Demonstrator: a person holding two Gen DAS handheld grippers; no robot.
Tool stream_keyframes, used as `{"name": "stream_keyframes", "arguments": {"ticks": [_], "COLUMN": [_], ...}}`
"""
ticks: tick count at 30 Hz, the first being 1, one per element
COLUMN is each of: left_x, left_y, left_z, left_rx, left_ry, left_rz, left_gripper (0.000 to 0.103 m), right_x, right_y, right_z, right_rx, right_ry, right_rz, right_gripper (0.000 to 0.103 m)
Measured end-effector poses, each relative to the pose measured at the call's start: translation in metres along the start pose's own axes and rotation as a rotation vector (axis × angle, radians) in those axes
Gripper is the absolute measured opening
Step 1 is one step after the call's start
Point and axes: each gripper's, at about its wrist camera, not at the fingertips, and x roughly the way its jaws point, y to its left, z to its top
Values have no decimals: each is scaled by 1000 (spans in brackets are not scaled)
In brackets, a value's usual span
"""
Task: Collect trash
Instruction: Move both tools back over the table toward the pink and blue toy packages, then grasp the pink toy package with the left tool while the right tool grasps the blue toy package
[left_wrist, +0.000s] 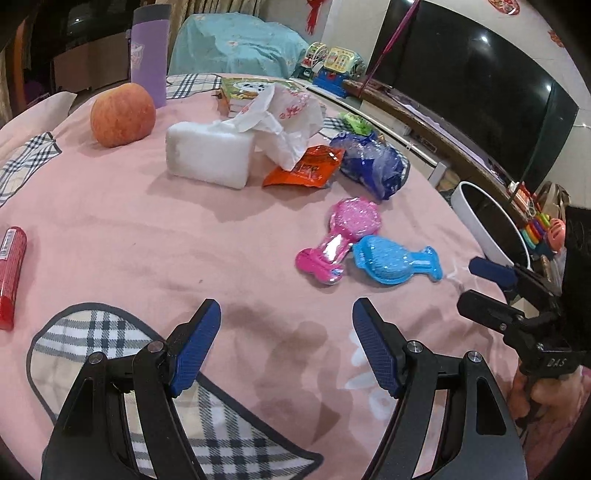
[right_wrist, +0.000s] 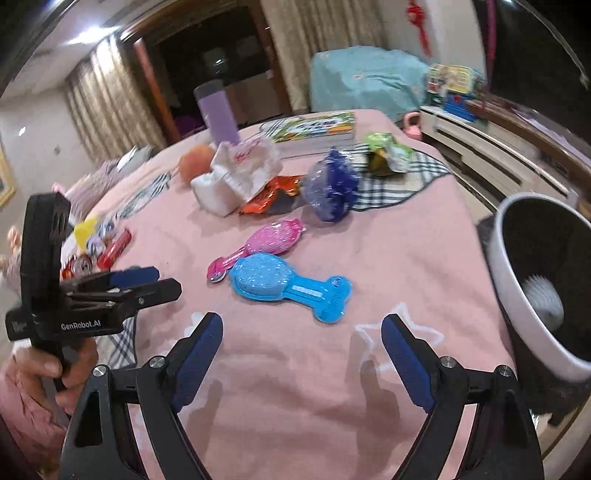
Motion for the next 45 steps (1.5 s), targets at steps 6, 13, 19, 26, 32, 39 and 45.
{"name": "stream_keyframes", "arguments": {"ticks": [6,13,19,26,32,39,45], "left_x": [6,14,23,45,51,40,15], "left_y": [7,2,-11,-37,-50,-36,-6], "left_z": [0,6,13,23,27,24,7], "left_rx": [-16,-2,40,158,222,168,75], "left_ry": [17,24,29,58,44,30,16], "left_rz": [7,8,14,36,34,1,8], "left_gripper": [76,75,75,74,35,35,35], "right_x": [21,37,35,19,5,3,12], "right_y": [6,-11,-20,-42,-51,-40,-11], "right_z": [9,14,11,1,-3,2,10], "right_rx": [-99,-35,7,105,153,121,-32], "right_ry": [38,76,84,72,47,18,14], "right_rz": [-3,2,-53,-57,-60,-28,11], "right_gripper": [89,87,22,0,6,19,50]}}
